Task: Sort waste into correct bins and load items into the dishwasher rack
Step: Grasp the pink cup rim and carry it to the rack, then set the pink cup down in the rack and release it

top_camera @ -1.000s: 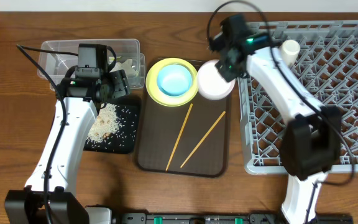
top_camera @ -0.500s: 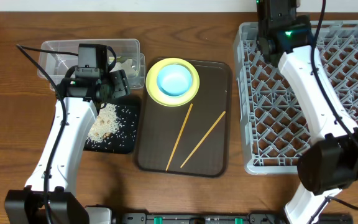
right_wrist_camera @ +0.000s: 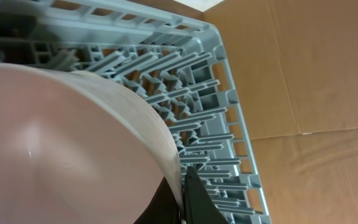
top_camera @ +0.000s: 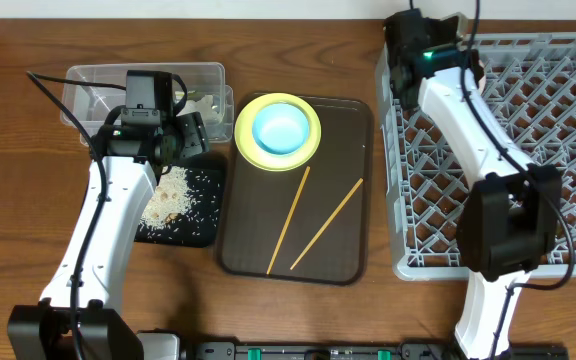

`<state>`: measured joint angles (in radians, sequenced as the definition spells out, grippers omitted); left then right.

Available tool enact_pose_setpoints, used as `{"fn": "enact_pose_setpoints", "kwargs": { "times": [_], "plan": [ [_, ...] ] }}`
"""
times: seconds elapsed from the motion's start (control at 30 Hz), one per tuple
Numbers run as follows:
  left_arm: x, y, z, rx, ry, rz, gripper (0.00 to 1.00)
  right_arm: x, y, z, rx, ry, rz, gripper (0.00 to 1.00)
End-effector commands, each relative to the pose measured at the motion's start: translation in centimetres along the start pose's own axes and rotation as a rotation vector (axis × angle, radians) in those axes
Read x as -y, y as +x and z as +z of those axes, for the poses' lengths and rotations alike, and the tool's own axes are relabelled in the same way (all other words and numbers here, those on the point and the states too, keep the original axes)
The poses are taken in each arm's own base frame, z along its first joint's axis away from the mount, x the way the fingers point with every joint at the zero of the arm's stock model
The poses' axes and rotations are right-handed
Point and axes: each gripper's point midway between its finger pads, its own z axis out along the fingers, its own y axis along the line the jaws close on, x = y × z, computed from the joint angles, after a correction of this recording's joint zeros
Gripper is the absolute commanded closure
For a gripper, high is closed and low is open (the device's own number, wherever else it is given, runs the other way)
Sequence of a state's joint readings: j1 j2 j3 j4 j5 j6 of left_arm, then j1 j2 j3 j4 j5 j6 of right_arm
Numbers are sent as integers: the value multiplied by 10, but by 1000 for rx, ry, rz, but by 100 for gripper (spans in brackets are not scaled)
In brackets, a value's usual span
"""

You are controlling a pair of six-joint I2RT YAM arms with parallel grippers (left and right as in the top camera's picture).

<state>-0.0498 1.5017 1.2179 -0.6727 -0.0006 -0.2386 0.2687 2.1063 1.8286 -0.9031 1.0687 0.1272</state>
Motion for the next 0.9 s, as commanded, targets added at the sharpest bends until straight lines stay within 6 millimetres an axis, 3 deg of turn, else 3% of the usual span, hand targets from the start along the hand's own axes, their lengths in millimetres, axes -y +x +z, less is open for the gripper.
{"fn": "enact_pose_setpoints", "kwargs": {
  "times": [0.0,0.13,0.23,0.3,0.43,0.57,0.7,0.87],
  "plan": [
    [-3,3,2,-5,-13,0,25,-10,-3,-12,27,13,22,99],
    [-3,3,1,-6,-14,0,25,-32,1,-20,28,-44,-33,99],
    [-3,4,1,-9,-15,0,25,-38,6,-20,23,-52,-49,99],
    [-3,4,1,-8,-14,0,25,-36,5,-20,27,-41,-45,99],
    [-3,4,2,-8,-14,0,25,-10,-7,-17,65,101,-90,99],
    [-3,4,1,-8,-14,0,25,-7,-20,-13,80,120,-298,99],
    [-3,4,1,-9,-15,0,25,0,-26,-11,88,152,-283,99],
    [-3,5,2,-12,-16,0,25,-4,-19,-7,79,151,-264,99]
  ]
}}
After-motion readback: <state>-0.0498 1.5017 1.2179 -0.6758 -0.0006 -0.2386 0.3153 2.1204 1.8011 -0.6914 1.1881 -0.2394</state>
